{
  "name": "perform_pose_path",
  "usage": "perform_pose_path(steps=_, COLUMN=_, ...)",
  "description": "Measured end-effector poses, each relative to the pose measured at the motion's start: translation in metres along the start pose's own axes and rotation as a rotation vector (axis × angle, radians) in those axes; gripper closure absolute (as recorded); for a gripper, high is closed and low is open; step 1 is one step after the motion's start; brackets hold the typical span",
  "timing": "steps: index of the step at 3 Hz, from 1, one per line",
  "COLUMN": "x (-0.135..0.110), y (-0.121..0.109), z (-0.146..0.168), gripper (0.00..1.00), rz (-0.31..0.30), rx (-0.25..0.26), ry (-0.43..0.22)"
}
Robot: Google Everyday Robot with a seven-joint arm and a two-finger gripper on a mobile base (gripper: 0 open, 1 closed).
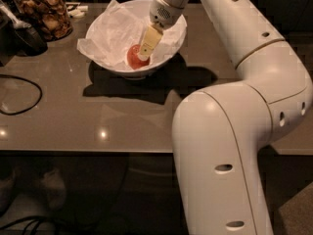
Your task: Pick apple from white bowl
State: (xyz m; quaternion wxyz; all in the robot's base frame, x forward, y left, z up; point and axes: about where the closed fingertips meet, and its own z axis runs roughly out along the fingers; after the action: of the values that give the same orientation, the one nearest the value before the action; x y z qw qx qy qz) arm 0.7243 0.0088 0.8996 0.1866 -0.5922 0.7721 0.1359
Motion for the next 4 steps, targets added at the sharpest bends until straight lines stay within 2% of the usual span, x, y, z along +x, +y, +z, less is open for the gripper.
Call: perform_pose_path(steps=4, x=-0.015, y=0.002, z=0.021, gripper=0.22, rz=-0.052, rx=-0.019, ry=0.04)
